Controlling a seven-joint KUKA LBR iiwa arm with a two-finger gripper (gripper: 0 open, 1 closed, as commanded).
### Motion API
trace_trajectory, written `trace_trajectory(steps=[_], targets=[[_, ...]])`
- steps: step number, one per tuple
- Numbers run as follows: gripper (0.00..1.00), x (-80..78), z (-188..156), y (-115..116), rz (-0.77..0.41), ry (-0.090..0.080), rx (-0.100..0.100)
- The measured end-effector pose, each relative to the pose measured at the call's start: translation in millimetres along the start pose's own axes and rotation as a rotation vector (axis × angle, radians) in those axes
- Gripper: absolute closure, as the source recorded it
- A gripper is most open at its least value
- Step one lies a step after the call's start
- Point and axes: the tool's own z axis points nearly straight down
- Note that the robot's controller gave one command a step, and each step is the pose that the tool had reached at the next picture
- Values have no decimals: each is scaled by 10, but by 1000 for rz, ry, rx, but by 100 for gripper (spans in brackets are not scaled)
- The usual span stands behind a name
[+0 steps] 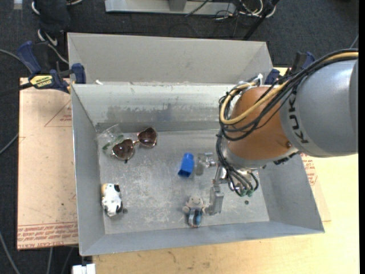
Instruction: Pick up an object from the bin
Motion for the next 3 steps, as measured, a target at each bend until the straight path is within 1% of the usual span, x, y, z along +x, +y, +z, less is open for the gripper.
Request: trace_trajectory(steps=[1,2,3], targets=[[0,-166,133,210,-51,21,-1],[0,-240,216,523,-175,-8,-1],[0,-180,508,548,-393,6,-6]])
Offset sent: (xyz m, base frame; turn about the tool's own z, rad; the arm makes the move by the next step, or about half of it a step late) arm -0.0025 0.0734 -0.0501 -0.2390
